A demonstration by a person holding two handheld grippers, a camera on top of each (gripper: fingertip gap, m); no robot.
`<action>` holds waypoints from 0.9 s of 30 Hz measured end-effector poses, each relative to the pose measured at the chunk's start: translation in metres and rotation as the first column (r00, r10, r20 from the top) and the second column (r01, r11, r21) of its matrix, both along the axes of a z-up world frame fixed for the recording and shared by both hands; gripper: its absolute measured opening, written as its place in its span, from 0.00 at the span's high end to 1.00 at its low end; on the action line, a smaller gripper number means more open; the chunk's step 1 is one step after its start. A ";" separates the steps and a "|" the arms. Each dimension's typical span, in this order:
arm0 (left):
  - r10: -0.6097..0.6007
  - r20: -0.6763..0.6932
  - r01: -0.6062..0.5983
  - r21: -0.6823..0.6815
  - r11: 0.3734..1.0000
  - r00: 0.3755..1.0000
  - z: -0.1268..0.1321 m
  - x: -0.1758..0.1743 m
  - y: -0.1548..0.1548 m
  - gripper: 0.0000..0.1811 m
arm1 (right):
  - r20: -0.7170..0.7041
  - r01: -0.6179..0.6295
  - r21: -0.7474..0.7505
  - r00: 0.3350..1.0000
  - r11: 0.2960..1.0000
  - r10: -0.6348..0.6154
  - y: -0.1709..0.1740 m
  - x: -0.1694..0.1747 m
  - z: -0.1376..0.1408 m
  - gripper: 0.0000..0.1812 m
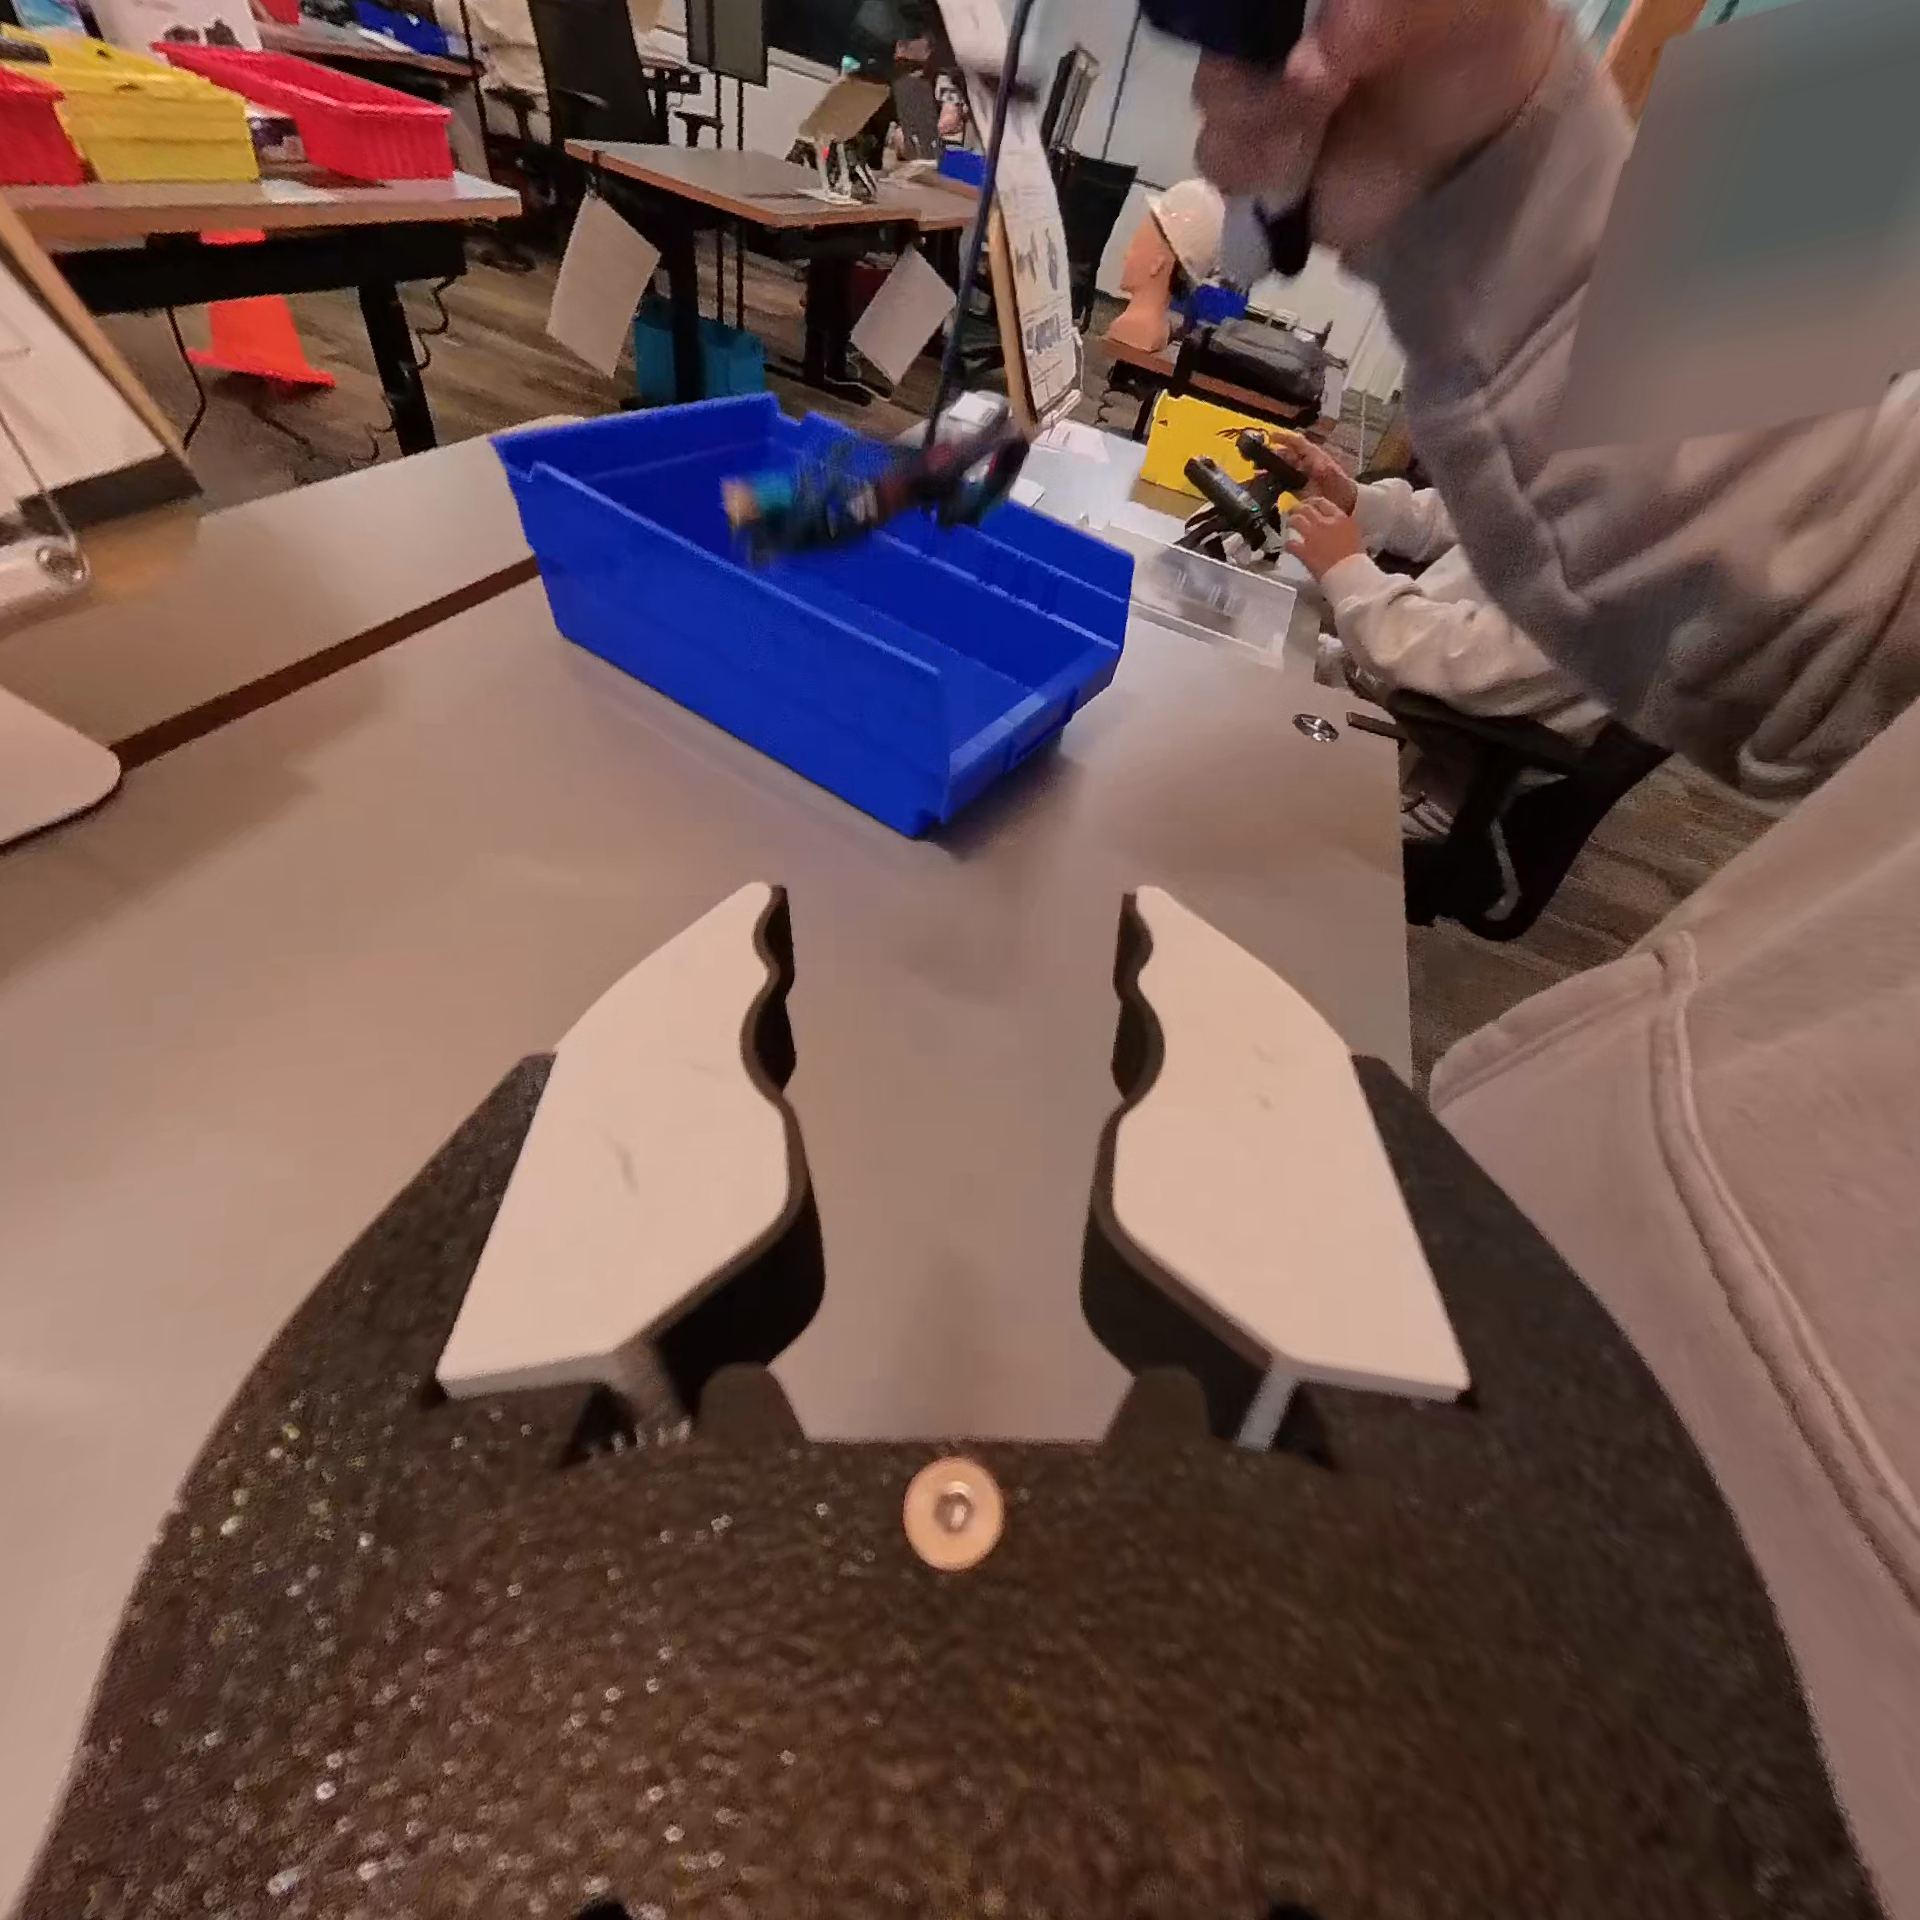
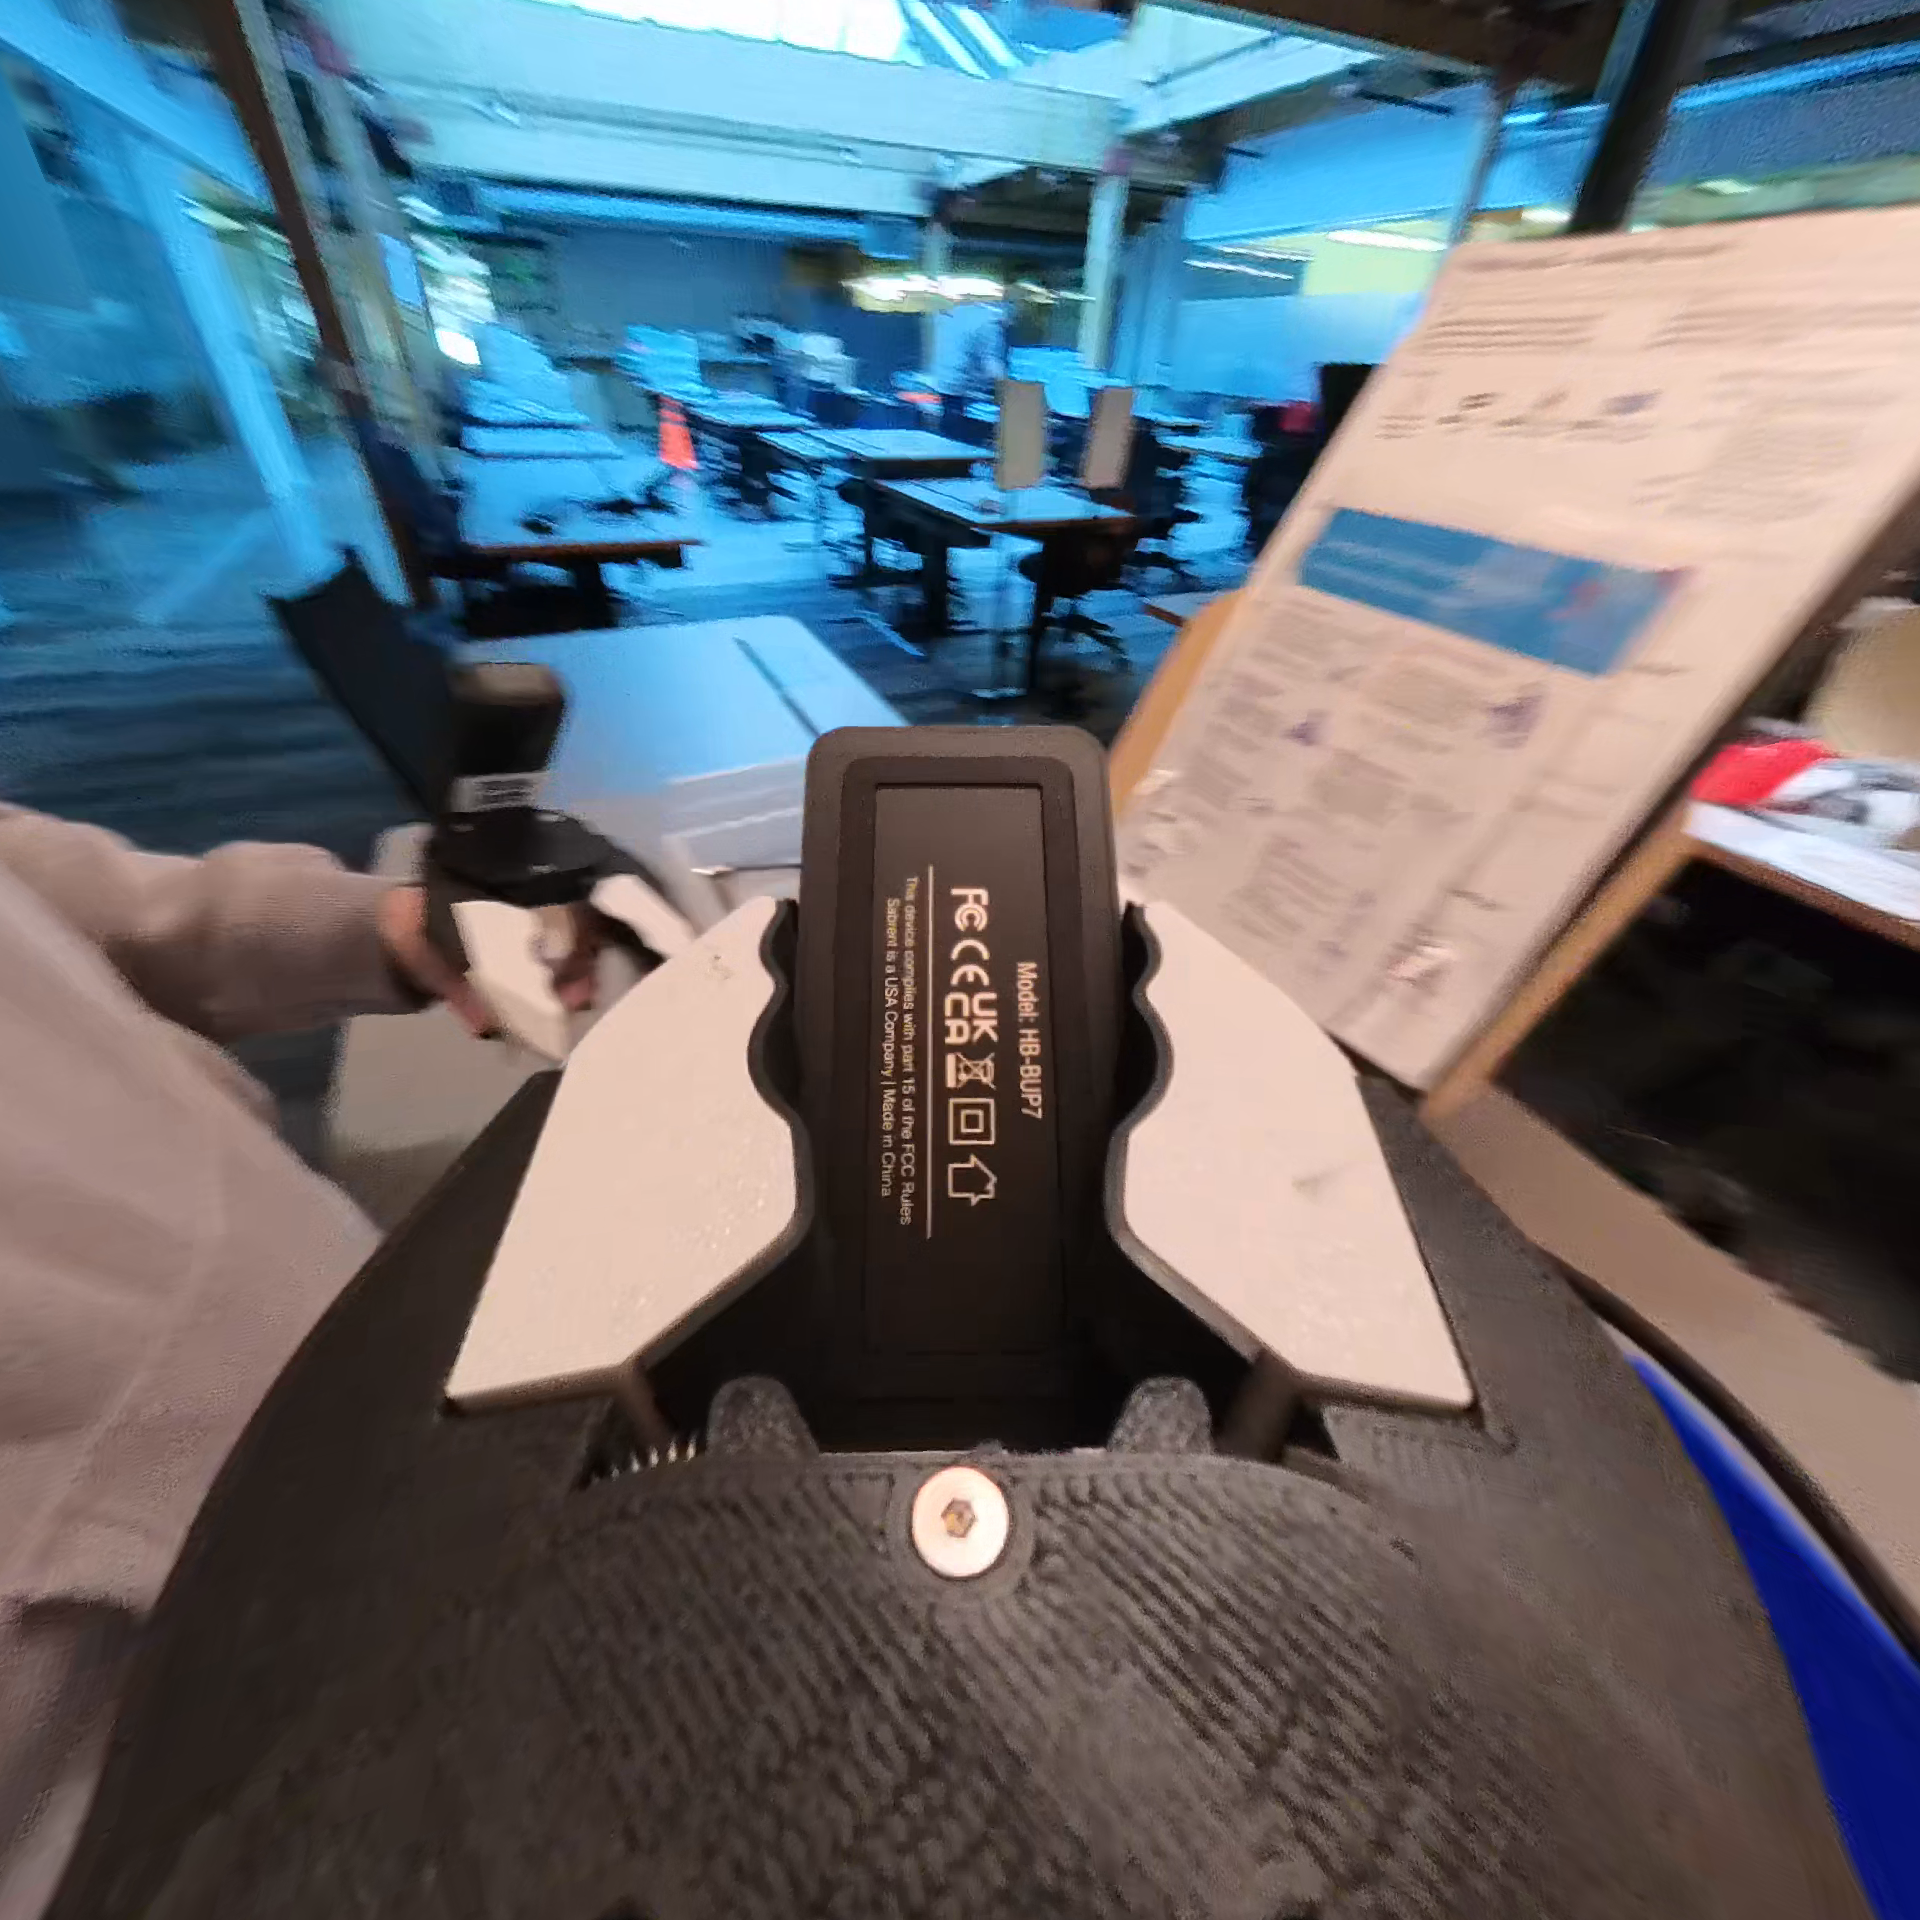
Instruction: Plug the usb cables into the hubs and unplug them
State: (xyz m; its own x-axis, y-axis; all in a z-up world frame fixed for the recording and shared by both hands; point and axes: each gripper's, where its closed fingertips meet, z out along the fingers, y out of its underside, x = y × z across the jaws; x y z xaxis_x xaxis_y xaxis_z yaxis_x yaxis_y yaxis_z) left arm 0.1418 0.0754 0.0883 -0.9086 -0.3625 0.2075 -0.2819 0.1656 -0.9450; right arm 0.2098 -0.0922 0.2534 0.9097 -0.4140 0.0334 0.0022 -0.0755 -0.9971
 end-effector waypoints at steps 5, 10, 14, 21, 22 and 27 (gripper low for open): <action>0.006 -0.048 -0.007 -0.020 1.000 0.999 -0.014 -0.007 0.005 0.69 | -0.048 0.344 -0.108 0.935 0.933 -0.351 -0.078 0.064 0.003 0.67; -0.010 -0.076 0.008 -0.024 1.000 0.997 -0.024 -0.013 0.000 0.69 | -0.285 0.522 -0.136 0.793 0.842 -0.538 -0.114 0.101 -0.060 0.67; -0.029 -0.109 0.028 -0.015 1.000 0.994 -0.031 -0.017 -0.003 0.69 | -0.497 0.525 -0.083 0.715 0.847 -0.492 -0.114 0.106 -0.107 0.67; -0.052 -0.138 0.053 0.003 0.999 0.989 -0.038 -0.022 -0.004 0.70 | -0.641 0.526 -0.063 0.630 0.848 -0.438 -0.120 0.116 -0.162 0.67; -0.055 -0.143 0.056 0.002 0.998 0.988 -0.039 -0.022 -0.004 0.70 | -0.642 0.537 -0.080 0.616 0.840 -0.456 -0.124 0.119 -0.169 0.67; -0.059 -0.161 0.058 -0.008 0.998 0.985 -0.041 -0.021 -0.006 0.70 | -0.636 0.500 -0.149 0.612 0.853 -0.470 -0.115 0.128 -0.199 0.67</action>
State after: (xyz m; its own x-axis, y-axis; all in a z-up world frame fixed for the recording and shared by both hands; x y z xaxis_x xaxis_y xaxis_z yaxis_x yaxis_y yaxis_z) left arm 0.1206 0.0694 0.0470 -0.8829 -0.3086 0.3541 -0.4204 0.1833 -0.8886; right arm 0.3377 -0.2071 0.0540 0.3703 -0.7883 -0.4914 -0.6471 0.1606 -0.7453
